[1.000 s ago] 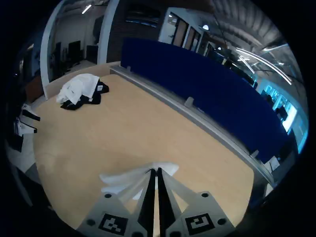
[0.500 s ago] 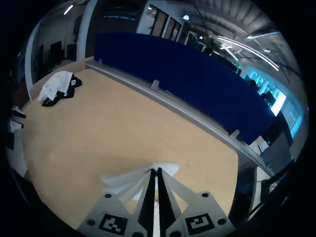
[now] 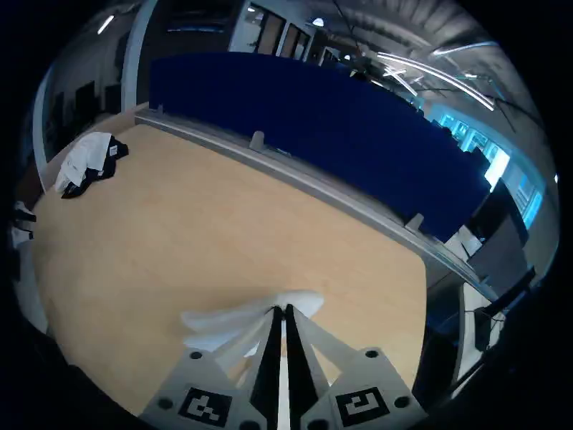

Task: Fold towel

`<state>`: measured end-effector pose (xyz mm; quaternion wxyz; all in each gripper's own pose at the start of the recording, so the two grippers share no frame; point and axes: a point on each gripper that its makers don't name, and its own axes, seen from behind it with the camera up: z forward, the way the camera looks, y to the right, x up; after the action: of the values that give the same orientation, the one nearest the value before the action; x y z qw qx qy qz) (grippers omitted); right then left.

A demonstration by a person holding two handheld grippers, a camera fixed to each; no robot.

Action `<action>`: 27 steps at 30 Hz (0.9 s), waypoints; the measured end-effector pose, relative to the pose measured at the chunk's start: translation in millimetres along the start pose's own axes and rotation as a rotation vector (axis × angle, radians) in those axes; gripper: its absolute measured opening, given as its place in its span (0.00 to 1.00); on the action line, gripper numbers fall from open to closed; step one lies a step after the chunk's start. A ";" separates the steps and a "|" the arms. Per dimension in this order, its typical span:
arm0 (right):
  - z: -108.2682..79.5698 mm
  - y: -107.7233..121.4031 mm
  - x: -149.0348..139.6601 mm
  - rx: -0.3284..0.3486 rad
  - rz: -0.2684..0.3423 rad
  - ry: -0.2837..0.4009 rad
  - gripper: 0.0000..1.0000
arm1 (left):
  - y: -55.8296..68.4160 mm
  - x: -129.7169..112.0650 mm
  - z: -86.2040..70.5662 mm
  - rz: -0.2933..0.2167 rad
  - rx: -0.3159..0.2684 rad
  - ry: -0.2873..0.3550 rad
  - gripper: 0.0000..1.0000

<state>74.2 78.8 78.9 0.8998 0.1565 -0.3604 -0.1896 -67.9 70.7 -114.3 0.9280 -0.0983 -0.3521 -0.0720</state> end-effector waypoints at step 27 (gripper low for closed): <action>-51.7 38.7 -141.8 -0.105 0.139 -0.136 0.04 | 14.2 -1.4 -3.6 0.049 -0.032 -0.015 0.92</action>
<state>24.9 184.7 -24.1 0.8911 0.0706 -0.4203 -0.1557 -63.8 83.7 -119.7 0.9252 -0.1223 -0.3553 -0.0541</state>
